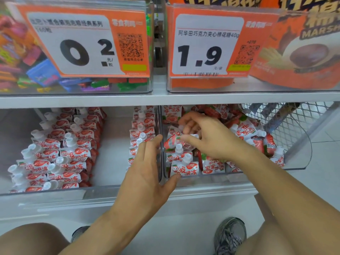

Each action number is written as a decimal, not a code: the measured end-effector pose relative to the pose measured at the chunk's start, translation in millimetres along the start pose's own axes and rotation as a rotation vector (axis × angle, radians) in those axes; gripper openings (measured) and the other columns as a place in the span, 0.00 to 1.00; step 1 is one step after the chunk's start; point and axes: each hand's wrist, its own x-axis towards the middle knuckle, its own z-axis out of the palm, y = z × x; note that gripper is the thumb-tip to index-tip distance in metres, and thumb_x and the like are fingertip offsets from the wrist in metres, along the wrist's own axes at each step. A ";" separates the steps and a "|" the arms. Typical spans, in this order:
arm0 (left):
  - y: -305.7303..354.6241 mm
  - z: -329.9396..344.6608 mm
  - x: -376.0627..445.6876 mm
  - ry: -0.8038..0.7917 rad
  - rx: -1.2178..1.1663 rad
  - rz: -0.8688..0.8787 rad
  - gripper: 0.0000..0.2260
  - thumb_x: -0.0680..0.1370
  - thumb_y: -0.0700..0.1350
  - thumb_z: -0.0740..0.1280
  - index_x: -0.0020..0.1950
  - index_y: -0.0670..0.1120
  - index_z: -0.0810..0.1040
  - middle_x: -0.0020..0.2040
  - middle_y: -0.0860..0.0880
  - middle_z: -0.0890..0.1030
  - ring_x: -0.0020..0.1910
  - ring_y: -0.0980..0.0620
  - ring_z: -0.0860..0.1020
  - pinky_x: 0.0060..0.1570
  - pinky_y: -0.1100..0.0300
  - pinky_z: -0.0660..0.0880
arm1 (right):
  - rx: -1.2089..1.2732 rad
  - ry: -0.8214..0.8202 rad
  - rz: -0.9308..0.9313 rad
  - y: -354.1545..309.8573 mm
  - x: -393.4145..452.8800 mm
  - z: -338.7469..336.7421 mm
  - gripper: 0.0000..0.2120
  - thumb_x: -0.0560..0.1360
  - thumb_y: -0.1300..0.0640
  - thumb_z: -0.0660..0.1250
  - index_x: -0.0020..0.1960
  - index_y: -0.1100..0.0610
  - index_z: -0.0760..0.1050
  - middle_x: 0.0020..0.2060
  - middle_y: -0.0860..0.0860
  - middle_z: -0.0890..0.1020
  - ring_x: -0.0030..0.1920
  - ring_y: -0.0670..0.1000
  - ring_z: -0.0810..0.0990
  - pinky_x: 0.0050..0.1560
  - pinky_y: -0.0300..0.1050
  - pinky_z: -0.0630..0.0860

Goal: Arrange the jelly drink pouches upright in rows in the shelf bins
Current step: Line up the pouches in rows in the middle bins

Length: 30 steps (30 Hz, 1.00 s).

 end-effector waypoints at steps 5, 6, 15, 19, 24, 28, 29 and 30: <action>-0.3 -0.1 -0.2 0.004 -0.001 -0.003 0.38 0.67 0.53 0.76 0.72 0.52 0.61 0.63 0.56 0.70 0.57 0.57 0.75 0.54 0.57 0.78 | 0.066 -0.290 0.114 4.3 2.3 6.7 0.20 0.74 0.37 0.66 0.62 0.46 0.77 0.58 0.41 0.81 0.56 0.39 0.79 0.61 0.46 0.77; -0.2 -0.1 -0.2 -0.001 -0.009 -0.006 0.38 0.67 0.53 0.76 0.72 0.53 0.60 0.63 0.56 0.70 0.57 0.57 0.75 0.54 0.56 0.78 | 0.062 -0.345 0.121 3.9 2.1 4.6 0.24 0.72 0.34 0.66 0.64 0.44 0.76 0.62 0.41 0.79 0.59 0.40 0.78 0.63 0.46 0.76; 0.4 -0.6 -1.1 -0.008 -0.017 -0.017 0.38 0.67 0.52 0.76 0.72 0.52 0.61 0.63 0.56 0.70 0.57 0.56 0.76 0.53 0.54 0.78 | 0.042 -0.459 0.111 -3.8 8.6 2.3 0.21 0.71 0.31 0.63 0.59 0.39 0.78 0.50 0.35 0.79 0.52 0.38 0.77 0.57 0.44 0.74; 0.5 -0.7 -1.0 -0.012 -0.022 -0.019 0.38 0.67 0.52 0.76 0.72 0.53 0.61 0.63 0.56 0.70 0.57 0.55 0.76 0.53 0.53 0.78 | -0.012 -0.502 0.123 -4.3 10.0 4.8 0.20 0.78 0.36 0.59 0.67 0.40 0.73 0.53 0.33 0.78 0.54 0.36 0.77 0.59 0.42 0.72; -0.1 0.0 -1.4 -0.010 -0.007 -0.018 0.39 0.67 0.52 0.77 0.72 0.53 0.60 0.63 0.56 0.70 0.58 0.55 0.76 0.53 0.52 0.78 | 0.000 -0.537 0.178 -5.0 10.1 9.3 0.20 0.80 0.37 0.56 0.67 0.42 0.73 0.62 0.41 0.79 0.61 0.44 0.77 0.66 0.51 0.72; -0.5 1.1 -0.9 -0.007 -0.015 -0.018 0.38 0.67 0.51 0.77 0.71 0.53 0.60 0.63 0.56 0.70 0.58 0.55 0.76 0.53 0.50 0.78 | 0.066 -0.552 0.210 -2.6 13.2 10.2 0.28 0.77 0.32 0.54 0.69 0.46 0.73 0.68 0.47 0.76 0.67 0.47 0.75 0.71 0.52 0.68; -1.1 1.4 -1.0 -0.005 -0.011 -0.014 0.38 0.67 0.51 0.77 0.71 0.53 0.59 0.63 0.56 0.69 0.58 0.55 0.75 0.53 0.50 0.78 | 0.125 -0.578 0.225 -3.7 11.4 11.7 0.26 0.78 0.35 0.55 0.71 0.46 0.71 0.70 0.44 0.74 0.68 0.44 0.73 0.72 0.49 0.66; -1.2 1.5 -1.1 -0.005 -0.006 -0.013 0.38 0.67 0.51 0.77 0.71 0.53 0.59 0.63 0.56 0.69 0.58 0.56 0.75 0.53 0.51 0.78 | 0.159 -0.600 0.225 -5.7 8.7 12.9 0.24 0.79 0.38 0.57 0.72 0.46 0.70 0.70 0.43 0.73 0.68 0.42 0.72 0.72 0.46 0.66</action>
